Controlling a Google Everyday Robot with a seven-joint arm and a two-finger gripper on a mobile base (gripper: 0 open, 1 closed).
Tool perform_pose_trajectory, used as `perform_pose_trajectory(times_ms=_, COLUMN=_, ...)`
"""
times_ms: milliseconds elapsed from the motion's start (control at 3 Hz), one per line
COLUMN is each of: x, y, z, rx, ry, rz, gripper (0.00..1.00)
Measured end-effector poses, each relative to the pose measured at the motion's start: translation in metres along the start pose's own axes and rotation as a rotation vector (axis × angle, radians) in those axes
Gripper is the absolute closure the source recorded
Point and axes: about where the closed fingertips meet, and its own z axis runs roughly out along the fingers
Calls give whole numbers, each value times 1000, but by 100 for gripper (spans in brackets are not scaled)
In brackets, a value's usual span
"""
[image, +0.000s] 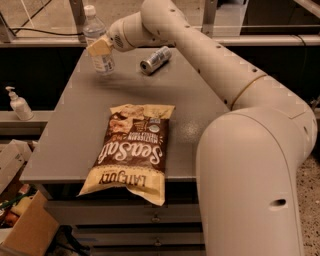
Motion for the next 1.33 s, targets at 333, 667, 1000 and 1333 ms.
perform_pose_trajectory(times_ms=333, x=-12, y=-4, z=-43, rx=-54, ry=-12, rz=-5, gripper=100)
perform_pose_trajectory(times_ms=667, x=-13, y=-6, z=-98, rx=-87, ry=12, rz=-14, gripper=100)
perform_pose_trajectory(times_ms=1000, x=2, y=-6, z=-155, rx=-97, ry=74, rz=-29, gripper=100)
perform_pose_trajectory(times_ms=1333, x=23, y=-1, z=-206, rx=-106, ry=132, rz=-21, gripper=100)
